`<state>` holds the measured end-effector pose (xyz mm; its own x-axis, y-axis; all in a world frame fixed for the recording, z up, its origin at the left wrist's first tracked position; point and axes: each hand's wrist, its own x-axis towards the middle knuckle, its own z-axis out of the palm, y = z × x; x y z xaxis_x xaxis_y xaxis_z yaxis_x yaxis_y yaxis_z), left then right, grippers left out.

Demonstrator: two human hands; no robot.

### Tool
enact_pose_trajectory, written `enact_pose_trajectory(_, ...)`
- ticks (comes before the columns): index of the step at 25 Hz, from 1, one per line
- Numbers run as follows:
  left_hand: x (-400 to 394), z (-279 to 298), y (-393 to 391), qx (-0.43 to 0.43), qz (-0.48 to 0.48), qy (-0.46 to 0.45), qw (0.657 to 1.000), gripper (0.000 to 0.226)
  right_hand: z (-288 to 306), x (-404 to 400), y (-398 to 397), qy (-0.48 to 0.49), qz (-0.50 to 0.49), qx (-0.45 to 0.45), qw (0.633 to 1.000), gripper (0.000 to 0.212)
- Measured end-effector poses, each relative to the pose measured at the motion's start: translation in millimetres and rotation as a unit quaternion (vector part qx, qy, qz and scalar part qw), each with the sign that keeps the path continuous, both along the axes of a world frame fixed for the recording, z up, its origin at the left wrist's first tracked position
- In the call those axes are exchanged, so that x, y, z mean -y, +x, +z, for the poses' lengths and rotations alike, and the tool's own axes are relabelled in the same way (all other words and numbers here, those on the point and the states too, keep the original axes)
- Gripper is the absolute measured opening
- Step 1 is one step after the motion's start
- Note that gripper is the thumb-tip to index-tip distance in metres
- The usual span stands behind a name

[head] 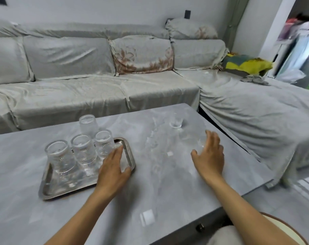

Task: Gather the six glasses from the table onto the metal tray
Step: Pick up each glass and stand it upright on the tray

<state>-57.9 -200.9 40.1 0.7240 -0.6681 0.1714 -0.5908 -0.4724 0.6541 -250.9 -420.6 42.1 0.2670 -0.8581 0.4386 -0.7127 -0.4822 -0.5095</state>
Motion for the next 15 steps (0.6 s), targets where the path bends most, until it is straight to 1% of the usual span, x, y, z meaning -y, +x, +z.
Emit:
enact_pose_trajectory(1,2.1,-1.2,-1.9,0.009,-0.005,0.001,1.0,0.072,-3.9,9.9,-5.7,0.029,-0.03,0.04,0.998,0.086)
enact_pose_trajectory(2,3.3,-2.2,-2.5,0.015,-0.007,0.001,1.0,0.072,-8.4,18.4,-8.9,0.086,-0.046,0.095,0.991,0.091)
enact_pose_trajectory(3,2.9,-3.7,-1.8,0.017,-0.007,0.0,1.0,0.071,-13.1,24.8,-9.7,0.159,-0.046,0.149,0.975,0.095)
enact_pose_trajectory(4,1.3,-4.7,0.5,0.015,-0.006,-0.001,1.0,0.07,-19.4,30.4,-8.8,0.227,-0.033,0.188,0.955,0.096)
enact_pose_trajectory(5,-1.6,-4.5,2.8,0.011,-0.006,0.0,1.0,0.07,-27.6,35.9,-9.2,0.271,-0.021,0.209,0.939,0.092)
enact_pose_trajectory(6,-6.0,-3.3,4.5,0.011,-0.008,0.0,1.0,0.068,-35.1,40.9,-11.5,0.289,-0.024,0.218,0.932,0.086)
enact_pose_trajectory(7,-12.8,-1.7,7.1,0.013,-0.007,-0.002,1.0,0.066,-40.1,44.1,-13.3,0.292,-0.034,0.217,0.931,0.08)
enact_pose_trajectory(9,-33.2,1.1,17.0,0.016,0.019,-0.027,0.999,0.059,-42.0,44.2,-12.5,0.277,-0.053,0.189,0.941,0.074)
enact_pose_trajectory(11,-62.5,-0.2,34.1,0.006,0.086,-0.063,0.994,0.05,-35.2,31.7,-1.4,0.26,-0.042,0.162,0.951,0.073)
enact_pose_trajectory(13,-97.5,-4.1,56.8,-0.013,0.171,-0.09,0.981,0.045,-23.9,11.0,20.2,0.246,0.006,0.157,0.956,0.072)
enact_pose_trajectory(15,-128.8,-11.8,77.5,-0.029,0.231,-0.071,0.97,0.042,-4.9,-20.9,47.5,0.235,0.087,0.159,0.955,0.069)
